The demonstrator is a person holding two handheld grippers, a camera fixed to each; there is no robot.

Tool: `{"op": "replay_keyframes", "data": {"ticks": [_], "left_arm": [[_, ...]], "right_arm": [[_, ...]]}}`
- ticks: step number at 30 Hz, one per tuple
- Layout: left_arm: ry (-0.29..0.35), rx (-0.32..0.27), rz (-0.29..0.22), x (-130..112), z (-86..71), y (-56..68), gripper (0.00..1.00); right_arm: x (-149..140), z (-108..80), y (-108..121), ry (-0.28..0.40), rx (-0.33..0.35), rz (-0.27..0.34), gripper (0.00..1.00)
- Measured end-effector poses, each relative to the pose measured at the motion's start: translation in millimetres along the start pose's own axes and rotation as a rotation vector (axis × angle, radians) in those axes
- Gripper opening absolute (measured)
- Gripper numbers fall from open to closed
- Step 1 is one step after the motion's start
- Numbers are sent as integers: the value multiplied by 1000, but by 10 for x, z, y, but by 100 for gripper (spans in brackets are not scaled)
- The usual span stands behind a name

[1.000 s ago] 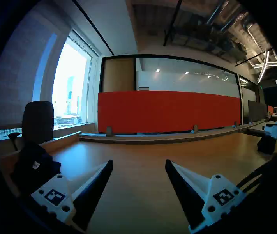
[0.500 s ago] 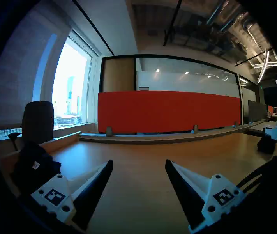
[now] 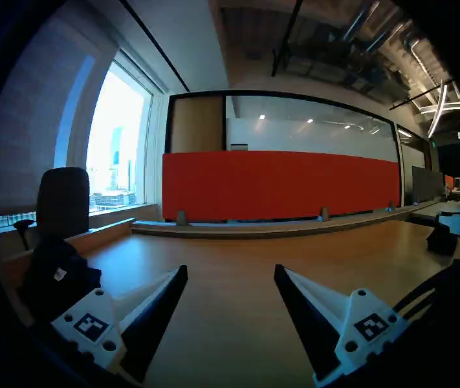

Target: Fold towel

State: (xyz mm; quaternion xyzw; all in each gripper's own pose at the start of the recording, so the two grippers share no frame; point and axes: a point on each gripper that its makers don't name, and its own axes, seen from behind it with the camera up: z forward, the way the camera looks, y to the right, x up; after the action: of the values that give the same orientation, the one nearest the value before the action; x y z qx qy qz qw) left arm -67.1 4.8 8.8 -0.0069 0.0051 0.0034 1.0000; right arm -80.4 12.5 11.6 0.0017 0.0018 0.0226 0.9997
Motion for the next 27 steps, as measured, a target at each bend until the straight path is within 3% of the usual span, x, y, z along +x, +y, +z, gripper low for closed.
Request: {"op": "replay_keyframes", "data": {"ticks": [27], "left_arm": [[0, 0, 0, 0, 4, 1, 100]], "right_arm": [[5, -2, -45, -3, -2, -14, 97]]}}
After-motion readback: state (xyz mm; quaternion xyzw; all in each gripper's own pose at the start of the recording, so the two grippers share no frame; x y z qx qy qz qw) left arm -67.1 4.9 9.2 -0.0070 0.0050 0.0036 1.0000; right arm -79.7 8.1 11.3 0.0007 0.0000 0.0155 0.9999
